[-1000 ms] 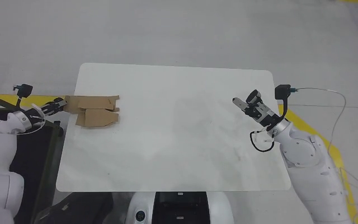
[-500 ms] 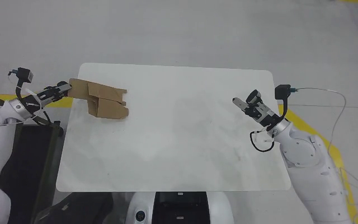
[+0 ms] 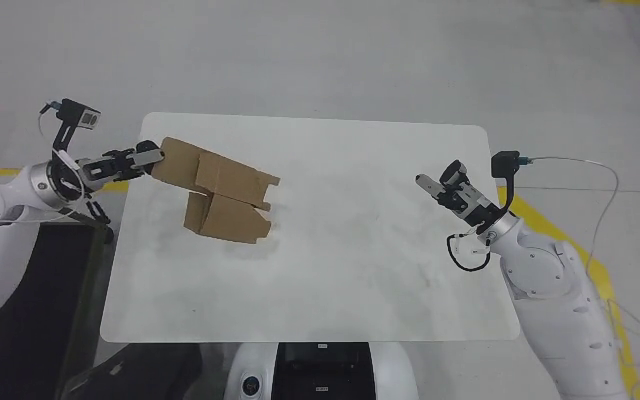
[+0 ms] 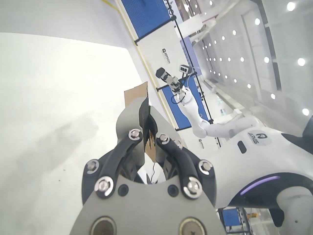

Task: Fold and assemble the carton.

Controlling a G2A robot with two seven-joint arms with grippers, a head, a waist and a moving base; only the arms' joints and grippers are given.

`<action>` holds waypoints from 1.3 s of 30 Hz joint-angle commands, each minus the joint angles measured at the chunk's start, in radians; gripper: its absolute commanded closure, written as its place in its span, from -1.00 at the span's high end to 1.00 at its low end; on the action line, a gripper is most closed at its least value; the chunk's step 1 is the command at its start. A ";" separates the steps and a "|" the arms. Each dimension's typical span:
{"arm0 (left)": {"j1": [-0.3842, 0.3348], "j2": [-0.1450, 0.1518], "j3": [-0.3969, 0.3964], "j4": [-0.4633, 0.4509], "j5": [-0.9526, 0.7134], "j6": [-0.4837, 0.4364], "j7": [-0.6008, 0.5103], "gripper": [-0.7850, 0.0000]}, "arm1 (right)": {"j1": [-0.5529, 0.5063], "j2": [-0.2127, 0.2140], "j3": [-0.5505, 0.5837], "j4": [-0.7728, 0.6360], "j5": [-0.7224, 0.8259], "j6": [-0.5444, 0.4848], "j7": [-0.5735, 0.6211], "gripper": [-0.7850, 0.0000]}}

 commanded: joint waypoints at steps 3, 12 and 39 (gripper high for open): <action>-0.014 -0.005 0.016 -0.085 -0.021 0.009 -0.009 -1.00 | 0.000 0.000 0.000 0.000 0.000 0.000 0.000 1.00; -0.189 -0.050 0.131 -0.085 -0.098 0.065 -0.065 -1.00 | 0.000 0.000 0.000 0.000 0.000 0.000 0.000 1.00; -0.427 -0.133 0.303 0.027 -0.095 0.138 -0.137 -1.00 | 0.000 0.000 0.000 0.000 0.000 0.000 0.000 1.00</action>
